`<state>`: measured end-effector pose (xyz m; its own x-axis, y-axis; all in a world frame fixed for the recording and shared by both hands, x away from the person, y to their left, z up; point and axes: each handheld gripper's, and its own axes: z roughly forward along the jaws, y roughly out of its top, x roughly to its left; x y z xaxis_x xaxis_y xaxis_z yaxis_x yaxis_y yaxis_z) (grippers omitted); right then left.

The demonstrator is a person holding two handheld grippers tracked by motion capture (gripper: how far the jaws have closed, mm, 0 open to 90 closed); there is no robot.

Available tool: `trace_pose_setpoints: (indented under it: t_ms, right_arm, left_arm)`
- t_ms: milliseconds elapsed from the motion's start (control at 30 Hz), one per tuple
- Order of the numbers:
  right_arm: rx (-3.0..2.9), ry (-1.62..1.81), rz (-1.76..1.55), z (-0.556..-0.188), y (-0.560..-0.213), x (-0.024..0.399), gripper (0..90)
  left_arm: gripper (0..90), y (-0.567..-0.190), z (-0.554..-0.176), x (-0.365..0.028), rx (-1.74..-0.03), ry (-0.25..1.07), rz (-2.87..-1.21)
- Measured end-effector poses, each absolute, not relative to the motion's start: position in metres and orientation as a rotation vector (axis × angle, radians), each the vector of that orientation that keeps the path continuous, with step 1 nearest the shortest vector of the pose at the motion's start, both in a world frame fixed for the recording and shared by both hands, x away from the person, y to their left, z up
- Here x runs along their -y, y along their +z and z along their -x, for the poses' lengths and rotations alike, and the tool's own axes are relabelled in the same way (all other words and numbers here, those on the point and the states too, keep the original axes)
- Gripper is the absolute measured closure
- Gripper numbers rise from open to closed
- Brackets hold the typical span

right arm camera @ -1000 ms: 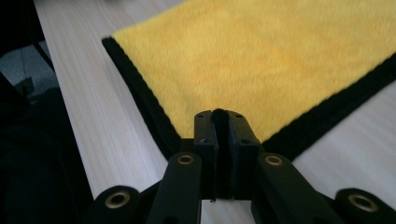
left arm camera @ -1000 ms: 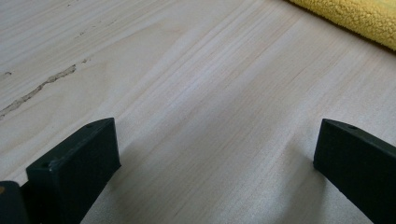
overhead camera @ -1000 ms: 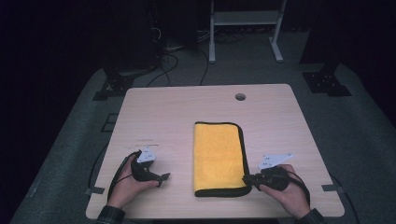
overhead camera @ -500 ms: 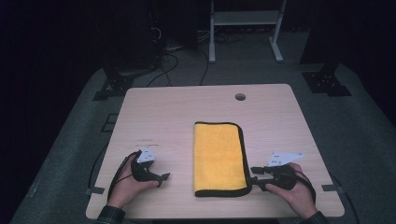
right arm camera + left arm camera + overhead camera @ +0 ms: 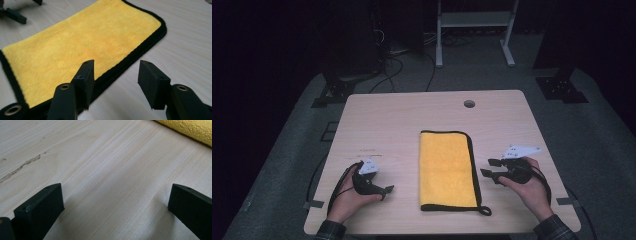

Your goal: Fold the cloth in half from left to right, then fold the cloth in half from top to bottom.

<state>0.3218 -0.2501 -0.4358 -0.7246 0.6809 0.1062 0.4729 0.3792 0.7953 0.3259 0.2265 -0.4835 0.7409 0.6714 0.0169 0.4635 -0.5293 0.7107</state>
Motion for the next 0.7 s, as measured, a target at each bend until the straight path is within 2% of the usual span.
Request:
trace_pose_setpoints:
  t_ms: [233,400,500,700]
  right_arm:
    - [-2.37,1.27,-1.037,-0.348,-0.433,0.249,43.8]
    - [-2.362,1.28,-1.028,-0.365,-0.431,0.244,43.2]
    - [-2.369,1.273,-1.023,-0.373,-0.432,0.24,42.7]
    - [-2.367,1.259,-1.006,-0.39,-0.43,0.231,43.0]
  left_arm:
    - [1.4,-0.483,-0.327,-0.225,-0.837,0.374,-2.219]
    - [13.6,-0.48,-0.333,-0.22,-0.824,0.364,-2.213]
    - [19.8,-0.476,-0.341,-0.217,-0.84,0.305,-2.188]
    - [31.2,-0.462,-0.359,-0.202,-0.79,0.313,-2.177]
